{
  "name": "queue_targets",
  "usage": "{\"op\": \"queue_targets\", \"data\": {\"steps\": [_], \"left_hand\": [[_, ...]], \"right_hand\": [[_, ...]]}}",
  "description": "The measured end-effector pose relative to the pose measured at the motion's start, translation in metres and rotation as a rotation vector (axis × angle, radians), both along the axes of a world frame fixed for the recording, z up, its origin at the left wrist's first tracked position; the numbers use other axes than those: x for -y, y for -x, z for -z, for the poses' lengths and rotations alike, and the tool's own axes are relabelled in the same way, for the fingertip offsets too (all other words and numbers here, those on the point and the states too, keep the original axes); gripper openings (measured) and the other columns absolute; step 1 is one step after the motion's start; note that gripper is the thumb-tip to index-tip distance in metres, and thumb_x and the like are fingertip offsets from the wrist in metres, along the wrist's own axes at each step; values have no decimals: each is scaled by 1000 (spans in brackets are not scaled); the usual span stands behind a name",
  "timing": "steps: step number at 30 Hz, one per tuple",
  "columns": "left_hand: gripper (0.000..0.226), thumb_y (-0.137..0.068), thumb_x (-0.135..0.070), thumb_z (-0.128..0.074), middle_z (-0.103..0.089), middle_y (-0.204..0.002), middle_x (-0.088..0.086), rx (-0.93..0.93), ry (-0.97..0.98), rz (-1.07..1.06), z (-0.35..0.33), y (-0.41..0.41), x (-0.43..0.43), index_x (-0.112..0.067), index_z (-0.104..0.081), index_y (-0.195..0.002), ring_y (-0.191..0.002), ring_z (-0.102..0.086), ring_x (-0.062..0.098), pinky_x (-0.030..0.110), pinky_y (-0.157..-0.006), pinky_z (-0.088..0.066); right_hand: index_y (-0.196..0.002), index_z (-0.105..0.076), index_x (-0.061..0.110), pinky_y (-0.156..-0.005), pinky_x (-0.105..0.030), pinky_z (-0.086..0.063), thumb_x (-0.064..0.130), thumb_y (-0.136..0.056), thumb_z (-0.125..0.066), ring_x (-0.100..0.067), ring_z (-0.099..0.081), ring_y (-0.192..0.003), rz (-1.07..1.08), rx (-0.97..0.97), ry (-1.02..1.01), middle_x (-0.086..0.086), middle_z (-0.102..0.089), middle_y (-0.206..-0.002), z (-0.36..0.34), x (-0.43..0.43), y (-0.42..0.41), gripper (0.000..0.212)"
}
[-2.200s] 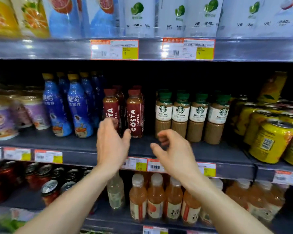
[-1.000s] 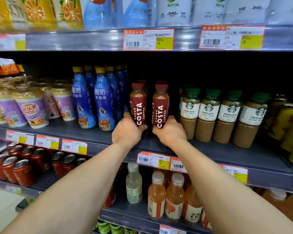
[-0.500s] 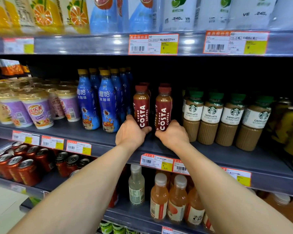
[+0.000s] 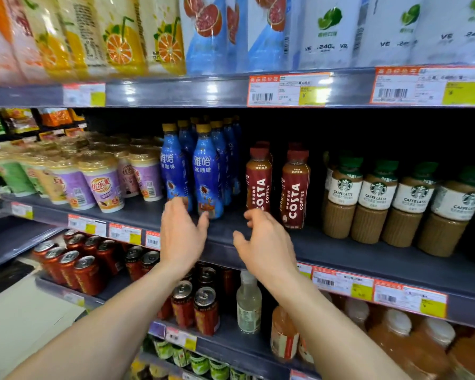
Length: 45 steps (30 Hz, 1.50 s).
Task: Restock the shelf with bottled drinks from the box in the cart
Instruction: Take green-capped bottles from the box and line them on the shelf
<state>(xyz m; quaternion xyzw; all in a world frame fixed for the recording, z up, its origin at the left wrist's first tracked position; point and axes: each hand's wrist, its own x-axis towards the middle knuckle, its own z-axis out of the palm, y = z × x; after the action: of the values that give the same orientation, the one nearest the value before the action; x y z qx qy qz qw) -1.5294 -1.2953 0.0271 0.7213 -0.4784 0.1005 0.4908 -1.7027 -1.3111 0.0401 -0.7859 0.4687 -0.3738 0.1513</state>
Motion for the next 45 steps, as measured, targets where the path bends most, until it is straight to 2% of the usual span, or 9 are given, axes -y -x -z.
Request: {"op": "queue_targets", "data": {"steps": [4, 7, 12, 17, 23, 37, 45], "left_hand": [[59, -81, -21, -80, -51, -123, 21, -89, -60, -75, -12, -41, 4, 0, -45, -123, -118, -48, 38, 46, -100, -41], [69, -75, -22, -85, -53, -128, 22, -155, -128, -28, -16, -65, 14, -2, -43, -126, -121, -50, 40, 46, -99, -44], [66, -72, -36, -87, -62, -125, 21, -207, -263, 7, -18, -82, 30, -11, -41, -112, -115, -58, 41, 41, -88, -46], [61, -73, -42, -83, -68, -115, 19, -136, -333, 9, -12, -92, 39, -12, -50, -114, -107, -63, 41, 44, -83, -51], [60, -75, -46, -80, -67, -111, 20, -83, -336, 6, -10, -95, 41, -13, -48, -112, -103, -64, 42, 46, -80, -50], [61, -74, -49, -80, -65, -110, 19, -33, -310, 3, -7, -99, 42, -12, -44, -107, -99, -64, 46, 47, -74, -48], [65, -75, -49, -79, -63, -120, 13, -27, -315, 11, -6, -100, 44, -13, -45, -116, -106, -62, 42, 45, -77, -47]], "right_hand": [[-129, -53, 15, -94, -42, -50, 39, -87, -71, -31, -58, -116, -64, -31, -123, -8, -59, -128, -5, 18, -45, 52], [-128, -50, 11, -92, -43, -51, 38, -82, -77, -35, -60, -113, -28, 63, -224, -13, -60, -126, -10, 35, -73, 60], [-132, -47, 12, -93, -40, -51, 47, -81, -77, -33, -61, -116, 65, 152, -331, -12, -63, -128, -9, 59, -94, 68], [-123, -51, 20, -81, -35, -47, 55, -76, -77, -31, -64, -109, 122, 50, -280, -7, -68, -117, 0, 60, -103, 64], [-124, -53, 24, -74, -32, -42, 60, -77, -73, -31, -64, -106, 191, -15, -252, -7, -68, -114, 2, 58, -107, 63], [-126, -52, 27, -70, -32, -40, 67, -77, -69, -29, -64, -101, 249, -74, -227, -4, -68, -110, 3, 53, -112, 65], [-118, -55, 26, -69, -33, -41, 67, -75, -70, -27, -64, -99, 245, -86, -166, -1, -68, -107, 10, 62, -112, 61]]}}
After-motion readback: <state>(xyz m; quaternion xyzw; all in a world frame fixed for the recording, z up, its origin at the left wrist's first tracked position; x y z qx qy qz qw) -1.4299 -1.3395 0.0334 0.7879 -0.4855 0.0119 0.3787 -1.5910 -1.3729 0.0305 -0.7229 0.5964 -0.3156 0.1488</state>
